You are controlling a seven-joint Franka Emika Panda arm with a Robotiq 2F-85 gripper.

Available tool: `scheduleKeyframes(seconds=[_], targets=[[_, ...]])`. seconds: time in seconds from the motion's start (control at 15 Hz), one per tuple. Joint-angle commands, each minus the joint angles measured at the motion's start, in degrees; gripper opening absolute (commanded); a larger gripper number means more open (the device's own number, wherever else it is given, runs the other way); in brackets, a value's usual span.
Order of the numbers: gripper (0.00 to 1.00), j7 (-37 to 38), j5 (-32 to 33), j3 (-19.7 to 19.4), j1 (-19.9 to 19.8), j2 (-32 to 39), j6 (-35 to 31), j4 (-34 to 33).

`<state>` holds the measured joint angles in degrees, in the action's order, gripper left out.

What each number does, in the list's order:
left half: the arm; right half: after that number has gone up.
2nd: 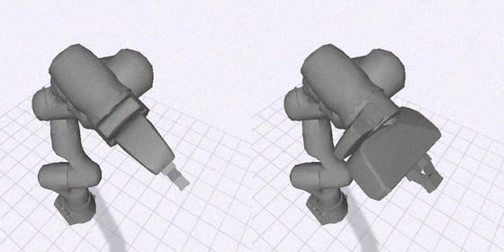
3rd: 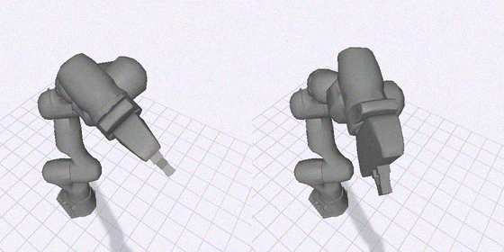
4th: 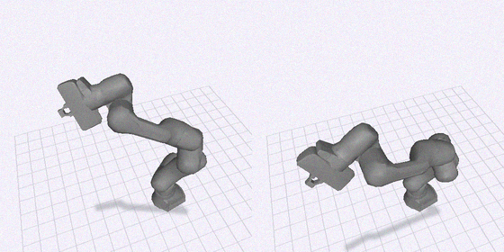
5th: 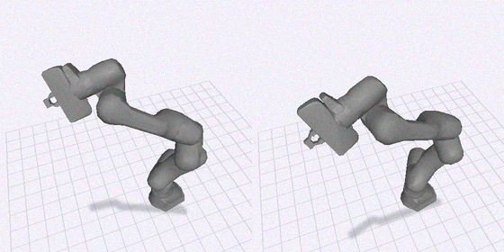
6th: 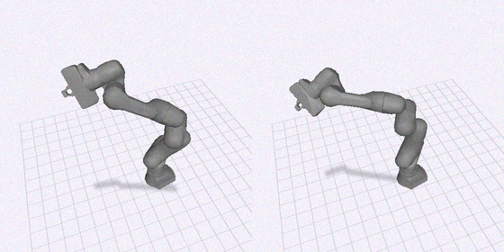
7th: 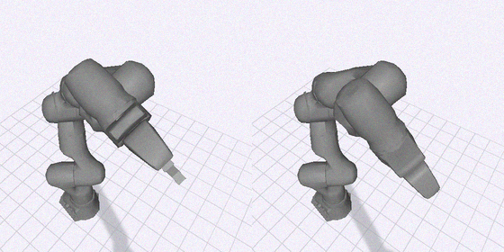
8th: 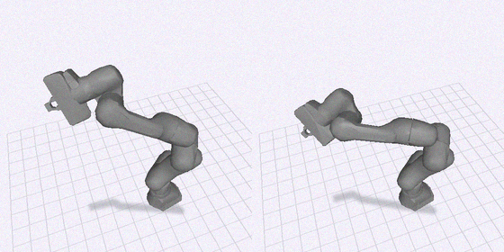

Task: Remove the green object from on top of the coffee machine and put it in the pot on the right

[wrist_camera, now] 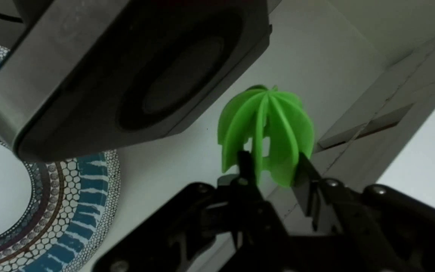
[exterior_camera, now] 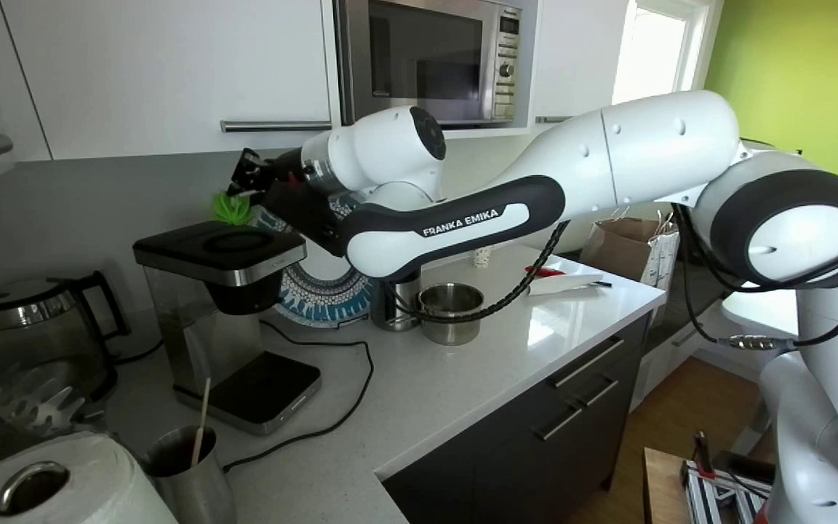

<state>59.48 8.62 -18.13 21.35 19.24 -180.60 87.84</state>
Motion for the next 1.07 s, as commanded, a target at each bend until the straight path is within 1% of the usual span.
scheduleKeyframes(seconds=[0.0, 0.13, 0.2, 0.27, 0.33, 0.4, 0.47, 0.6, 0.67, 0.8, 0.87, 0.93, 1.0], targets=[[0.07, 0.1, 4.0, -4.5, 3.9, -9.8, 3.1, 11.8], [0.07, 2.2, 8.8, -9.1, 7.0, -15.2, 5.8, 17.4], [0.07, 2.8, 11.9, -10.6, 8.0, -18.0, 8.4, 20.0], [0.07, 4.9, 16.5, -12.4, 9.0, -20.2, 11.4, 21.7], [0.07, 7.7, 21.8, -13.1, 9.1, -22.6, 14.0, 23.3], [0.07, 9.9, 26.2, -13.2, 8.7, -24.9, 16.1, 24.5], [0.07, 12.4, 30.8, -12.3, 7.8, -27.4, 18.9, 26.0], [0.07, 16.7, 39.5, -9.5, 6.4, -33.6, 25.5, 31.0], [0.07, 18.3, 42.1, -8.3, 5.8, -36.5, 29.5, 33.6], [0.07, 18.9, 40.4, -7.7, 5.6, -39.1, 35.4, 36.7], [0.08, 15.9, 33.0, 0.8, -5.1, -38.3, 35.6, 38.0], [0.07, 15.3, 28.0, 1.9, -7.2, -38.1, 35.0, 38.3], [0.30, 13.8, 29.2, 5.4, -10.2, -35.7, 32.9, 35.7]])
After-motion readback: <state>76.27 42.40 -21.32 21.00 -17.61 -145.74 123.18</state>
